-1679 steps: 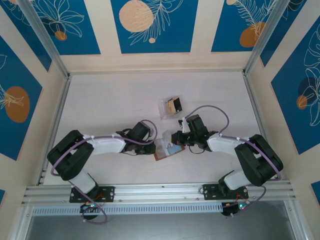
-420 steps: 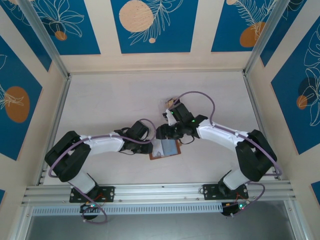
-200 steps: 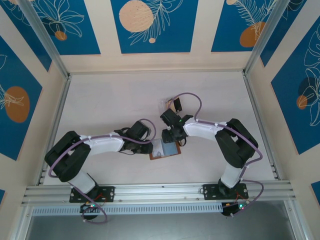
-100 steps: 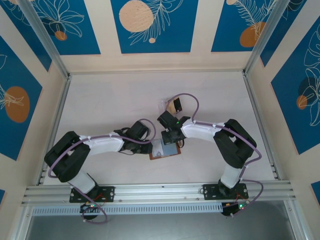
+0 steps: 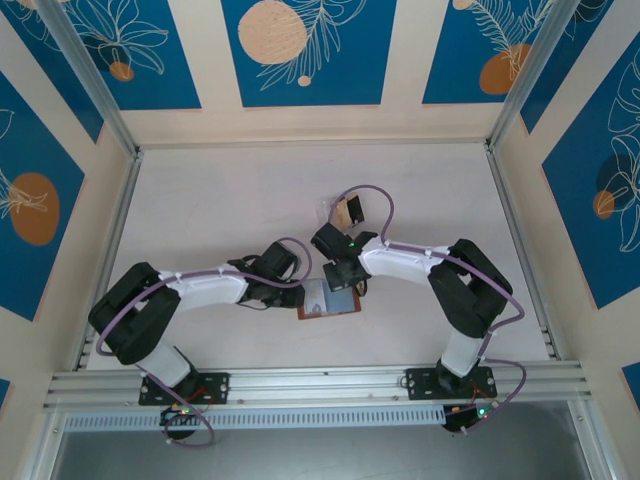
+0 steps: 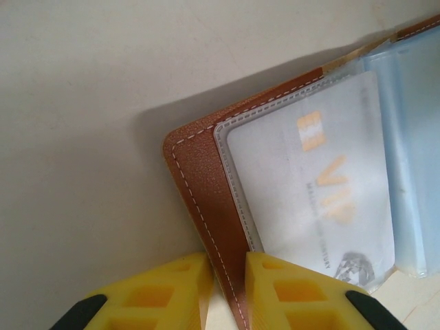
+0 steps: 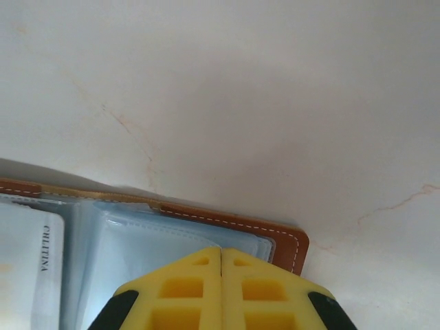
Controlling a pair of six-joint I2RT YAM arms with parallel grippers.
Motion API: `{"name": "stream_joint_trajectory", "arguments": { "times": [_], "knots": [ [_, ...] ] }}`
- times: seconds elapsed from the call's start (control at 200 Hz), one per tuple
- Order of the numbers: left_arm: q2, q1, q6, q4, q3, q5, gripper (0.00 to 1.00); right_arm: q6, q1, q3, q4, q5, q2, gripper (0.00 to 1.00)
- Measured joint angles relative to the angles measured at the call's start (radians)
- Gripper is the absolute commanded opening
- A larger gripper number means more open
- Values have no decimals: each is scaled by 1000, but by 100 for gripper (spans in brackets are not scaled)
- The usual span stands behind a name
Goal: Put the credit cards into the card holder
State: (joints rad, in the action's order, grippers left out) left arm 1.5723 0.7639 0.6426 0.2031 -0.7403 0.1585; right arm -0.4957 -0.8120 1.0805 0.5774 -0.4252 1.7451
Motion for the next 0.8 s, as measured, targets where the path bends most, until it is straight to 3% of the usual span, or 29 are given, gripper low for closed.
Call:
{"name": "stream_joint_trajectory", "arguments": {
  "times": [0.51, 0.705, 0.8],
  "knots": [
    [0, 4, -18, 5, -2, -3, 22, -21, 15, 63, -27, 245, -41, 0],
    [0, 5, -18, 8, -3, -4, 22, -72, 41, 41, -110, 388, -38, 23],
    [0, 5, -18, 8, -3, -5, 22, -99, 56, 9, -159, 450, -32, 29]
  ]
}}
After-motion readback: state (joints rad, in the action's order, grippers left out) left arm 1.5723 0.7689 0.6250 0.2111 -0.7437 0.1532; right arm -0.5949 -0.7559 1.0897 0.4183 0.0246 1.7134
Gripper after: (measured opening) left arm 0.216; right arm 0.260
